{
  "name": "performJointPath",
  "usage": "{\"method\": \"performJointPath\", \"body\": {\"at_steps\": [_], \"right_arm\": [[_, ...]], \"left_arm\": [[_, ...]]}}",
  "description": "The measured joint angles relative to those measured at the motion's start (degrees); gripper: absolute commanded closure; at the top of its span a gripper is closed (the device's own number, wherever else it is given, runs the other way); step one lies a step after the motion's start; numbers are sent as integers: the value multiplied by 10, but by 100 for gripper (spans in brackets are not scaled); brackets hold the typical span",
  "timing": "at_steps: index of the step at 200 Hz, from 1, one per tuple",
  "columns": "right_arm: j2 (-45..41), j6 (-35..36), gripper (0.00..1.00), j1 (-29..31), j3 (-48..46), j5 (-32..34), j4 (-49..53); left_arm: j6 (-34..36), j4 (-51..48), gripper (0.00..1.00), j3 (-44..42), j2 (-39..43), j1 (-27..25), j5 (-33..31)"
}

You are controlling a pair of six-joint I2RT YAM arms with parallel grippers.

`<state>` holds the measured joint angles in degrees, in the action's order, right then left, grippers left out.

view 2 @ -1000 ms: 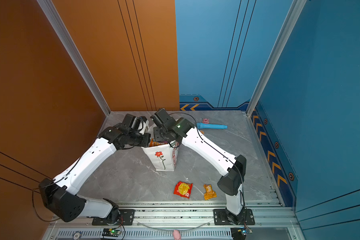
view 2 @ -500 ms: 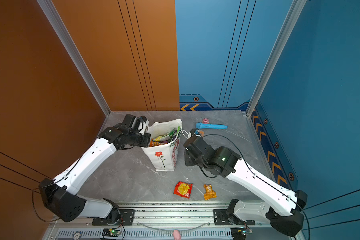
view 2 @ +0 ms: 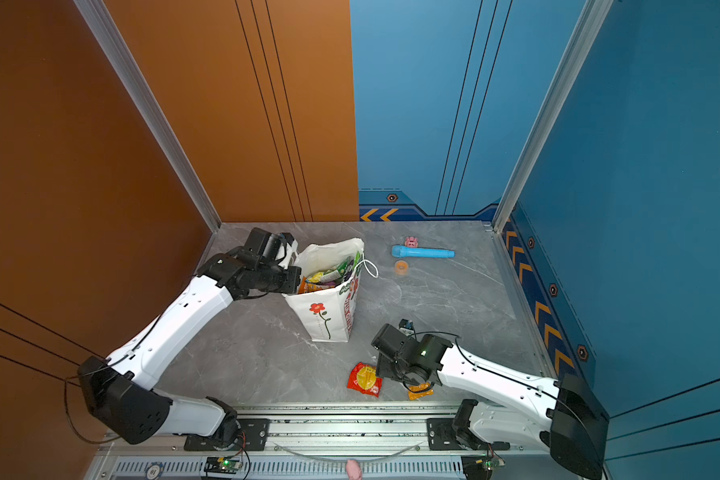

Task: Place the snacks into the paper bag
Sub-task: 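Withdraw the right gripper and move it down to the red packet, then pinch the red packet with the right gripper and lift, then carry the red packet over the paper bag with the right gripper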

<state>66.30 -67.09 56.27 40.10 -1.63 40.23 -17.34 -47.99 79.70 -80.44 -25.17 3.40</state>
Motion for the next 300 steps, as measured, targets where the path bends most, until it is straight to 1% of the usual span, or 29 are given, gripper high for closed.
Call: {"method": "performJointPath", "body": {"at_steps": [40,94,105,122,130,132,156,166,182,210,259,278,300], "right_arm": [[70,-14,32,6,-3,-47,-54],[120,-24,37,17,13,-57,-74],[127,-24,40,17,13,-57,-76],[138,-25,49,17,14,-59,-81],[145,-23,58,17,16,-62,-83],[147,-20,62,17,16,-62,-83],[163,-24,84,17,20,-64,-88],[162,-22,90,15,22,-64,-88],[157,-24,94,12,23,-63,-90],[132,-24,96,3,23,-50,-87],[64,-24,99,-19,23,-17,-64],[41,-17,98,-47,31,-5,-37],[3,6,98,-98,54,10,-6]], "left_arm": [[0,0,100,0,0,0,0],[0,0,100,0,0,0,-3],[0,0,100,0,0,0,-4],[0,0,100,0,0,0,-4],[0,0,100,0,0,0,-4],[0,0,100,0,0,0,-4],[0,0,100,0,0,0,-4],[0,0,100,0,0,0,-4],[0,0,100,0,0,0,-4],[0,0,100,0,0,0,-4],[0,0,100,0,0,0,-4],[0,0,100,0,0,0,-4],[0,0,100,0,0,0,-4]]}}
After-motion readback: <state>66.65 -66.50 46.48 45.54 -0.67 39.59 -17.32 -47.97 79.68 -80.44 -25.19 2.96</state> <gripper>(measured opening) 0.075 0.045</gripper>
